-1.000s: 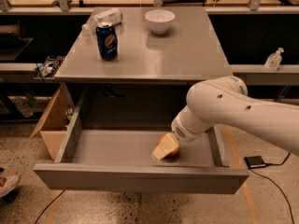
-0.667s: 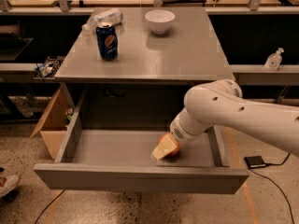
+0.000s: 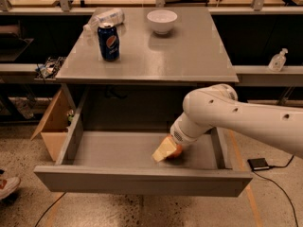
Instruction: Pick orange from top drawer and place on counter
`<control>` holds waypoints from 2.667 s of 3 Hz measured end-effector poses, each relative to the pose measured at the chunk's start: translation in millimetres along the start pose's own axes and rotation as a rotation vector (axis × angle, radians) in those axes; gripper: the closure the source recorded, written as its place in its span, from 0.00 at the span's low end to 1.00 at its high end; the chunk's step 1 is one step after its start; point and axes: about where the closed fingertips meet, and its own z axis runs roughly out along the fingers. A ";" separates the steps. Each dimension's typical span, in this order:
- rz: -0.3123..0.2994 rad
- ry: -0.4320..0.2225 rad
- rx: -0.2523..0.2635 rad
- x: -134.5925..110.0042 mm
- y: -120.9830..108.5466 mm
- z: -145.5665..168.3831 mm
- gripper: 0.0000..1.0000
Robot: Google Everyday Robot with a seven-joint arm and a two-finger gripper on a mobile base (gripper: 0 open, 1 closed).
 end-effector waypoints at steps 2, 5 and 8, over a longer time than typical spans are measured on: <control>0.012 0.020 -0.020 2.2 4.5 18.1 0.16; -0.008 -0.119 -0.106 -10.6 15.2 -18.1 0.87; -0.068 -0.260 -0.084 -21.1 5.4 -72.3 1.00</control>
Offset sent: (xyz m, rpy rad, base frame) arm -0.0019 0.0101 -0.0247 0.0102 0.0402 -0.0075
